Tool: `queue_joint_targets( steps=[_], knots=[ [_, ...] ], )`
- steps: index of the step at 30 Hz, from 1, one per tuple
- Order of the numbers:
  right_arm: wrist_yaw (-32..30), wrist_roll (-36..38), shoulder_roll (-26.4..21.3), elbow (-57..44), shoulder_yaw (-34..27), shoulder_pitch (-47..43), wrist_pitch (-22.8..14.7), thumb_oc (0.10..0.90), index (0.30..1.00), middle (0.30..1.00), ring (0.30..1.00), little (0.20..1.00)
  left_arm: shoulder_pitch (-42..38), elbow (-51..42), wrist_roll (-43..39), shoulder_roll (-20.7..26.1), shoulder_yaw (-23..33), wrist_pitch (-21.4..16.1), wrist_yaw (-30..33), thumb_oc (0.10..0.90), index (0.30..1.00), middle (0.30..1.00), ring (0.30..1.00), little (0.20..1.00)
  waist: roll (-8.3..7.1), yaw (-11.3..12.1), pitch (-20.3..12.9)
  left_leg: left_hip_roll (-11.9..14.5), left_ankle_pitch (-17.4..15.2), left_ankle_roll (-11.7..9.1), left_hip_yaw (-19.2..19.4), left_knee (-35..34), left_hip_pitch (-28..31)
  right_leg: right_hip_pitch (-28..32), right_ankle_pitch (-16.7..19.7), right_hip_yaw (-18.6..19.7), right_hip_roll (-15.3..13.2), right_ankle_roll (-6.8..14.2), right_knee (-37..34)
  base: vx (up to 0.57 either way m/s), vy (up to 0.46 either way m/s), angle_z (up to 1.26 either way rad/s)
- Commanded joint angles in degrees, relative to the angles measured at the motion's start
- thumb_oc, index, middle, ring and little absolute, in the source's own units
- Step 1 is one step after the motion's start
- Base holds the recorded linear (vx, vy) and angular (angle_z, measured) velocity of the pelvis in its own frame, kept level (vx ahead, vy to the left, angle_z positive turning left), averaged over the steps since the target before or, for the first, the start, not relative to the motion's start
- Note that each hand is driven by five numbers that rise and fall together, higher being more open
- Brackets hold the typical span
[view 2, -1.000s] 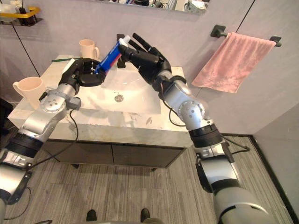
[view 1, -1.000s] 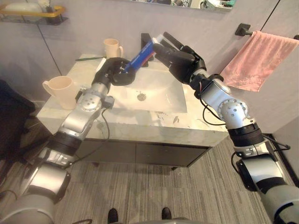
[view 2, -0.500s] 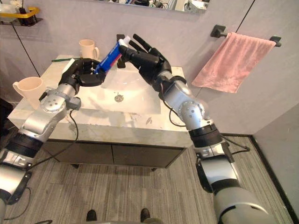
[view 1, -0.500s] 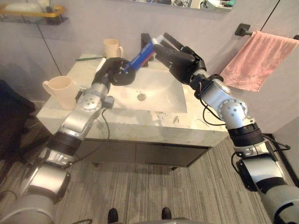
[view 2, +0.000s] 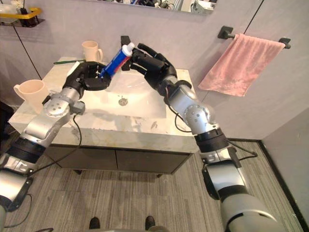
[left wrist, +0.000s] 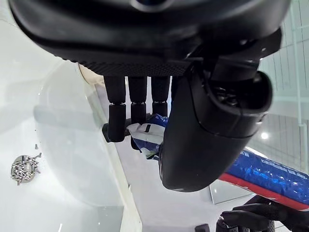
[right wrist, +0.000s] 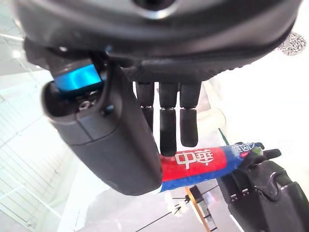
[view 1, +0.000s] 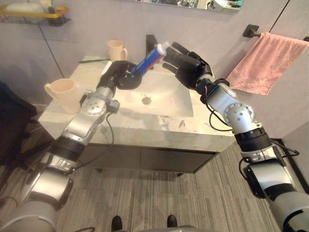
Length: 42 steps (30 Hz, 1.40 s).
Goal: Organize the bathroom.
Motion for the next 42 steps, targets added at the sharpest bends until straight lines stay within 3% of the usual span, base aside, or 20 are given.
queue_joint_targets(
  steps=[1,4,5,6,7,17,35,42],
  knots=[
    [2.51,3.8,1.69,1.54,-0.17,-7.71,-5.35,0.4,0.3,0.3,0.3,0.3,-11.76,3.03,-0.6,-0.39,-1.12,-6.6,1.54,0.4,0.3,0.3,0.3,0.3,3.1,1.1,-12.32,5.35,-1.02,-0.03,2.5,-0.07,2.52,-0.37,-1.99,0.91,-1.39,1.78,-0.43,0.0,0.0,0.0],
    [2.42,3.58,1.53,1.69,-0.6,-7.57,-5.05,0.4,0.3,0.3,0.3,0.3,-11.66,3.03,-0.65,-0.4,-1.04,-6.62,1.41,0.4,0.3,0.3,0.3,0.3,3.12,1.04,-12.41,5.35,-1.09,-0.01,2.53,-0.07,2.61,-0.35,-1.97,0.96,-1.41,1.8,-0.43,0.0,0.0,0.0],
    [2.47,3.66,1.43,1.74,-0.57,-7.6,-5.02,0.441,0.361,0.361,0.361,0.361,-11.71,3.04,-0.67,-0.42,-1.1,-6.55,1.47,0.4,0.3,0.3,0.3,0.3,3.11,0.99,-12.43,5.37,-1.09,-0.02,2.58,-0.07,2.63,-0.36,-1.96,0.96,-1.42,1.81,-0.43,0.0,0.0,0.0],
    [2.65,3.44,1.3,1.91,-0.54,-7.65,-4.94,0.519,0.479,0.479,0.479,0.479,-11.79,3.1,-0.68,-0.43,-1.17,-6.57,1.52,0.4,0.3,0.3,0.3,0.3,3.12,0.95,-12.44,5.38,-1.1,-0.03,2.61,-0.07,2.63,-0.38,-1.96,0.98,-1.42,1.81,-0.43,0.0,0.0,0.0],
    [3.01,3.13,1.14,2.31,-0.51,-7.73,-4.85,0.8,0.9,0.9,0.9,0.9,-11.9,3.09,-0.76,-0.39,-1.21,-6.48,1.53,0.4,0.3,0.3,0.3,0.3,3.12,0.93,-12.45,5.41,-1.09,-0.05,2.68,-0.07,2.65,-0.38,-1.94,0.99,-1.42,1.82,-0.43,0.0,0.0,0.0],
    [4.78,-0.7,0.14,4.25,0.81,-7.5,-1.59,0.8,0.9,0.9,0.9,0.9,-12.46,3.02,-1.04,-0.38,-1.21,-6.25,2.39,0.4,0.3,0.3,0.3,0.3,3.05,0.59,-12.36,5.44,-1.02,-0.06,2.89,-0.07,2.64,-0.55,-1.93,1.28,-1.23,1.7,-0.4,0.0,0.0,0.0],
    [5.99,-2.89,2.01,5.56,2.6,-9.48,-2.54,0.8,0.9,0.9,0.9,0.9,-14.84,3.17,-1.32,-2.22,-4.1,-1.83,0.06,0.4,0.3,0.3,0.3,0.3,3.27,0.78,-12.19,5.07,-1.0,0.16,2.15,-0.07,2.69,-0.27,-2.0,1.45,-1.31,1.69,-0.33,0.0,0.0,0.0],
    [5.91,-3.75,2.23,6.06,2.81,-10.42,-3.11,0.8,0.9,0.9,0.9,0.9,-15.2,4.68,-1.31,-2.67,-4.73,-2.06,-0.23,0.4,0.3,0.3,0.3,0.3,3.27,0.85,-12.25,4.95,-0.93,0.23,2.03,-0.07,2.69,-0.23,-1.95,1.58,-1.26,1.69,-0.34,0.0,0.0,0.0]
  ],
)
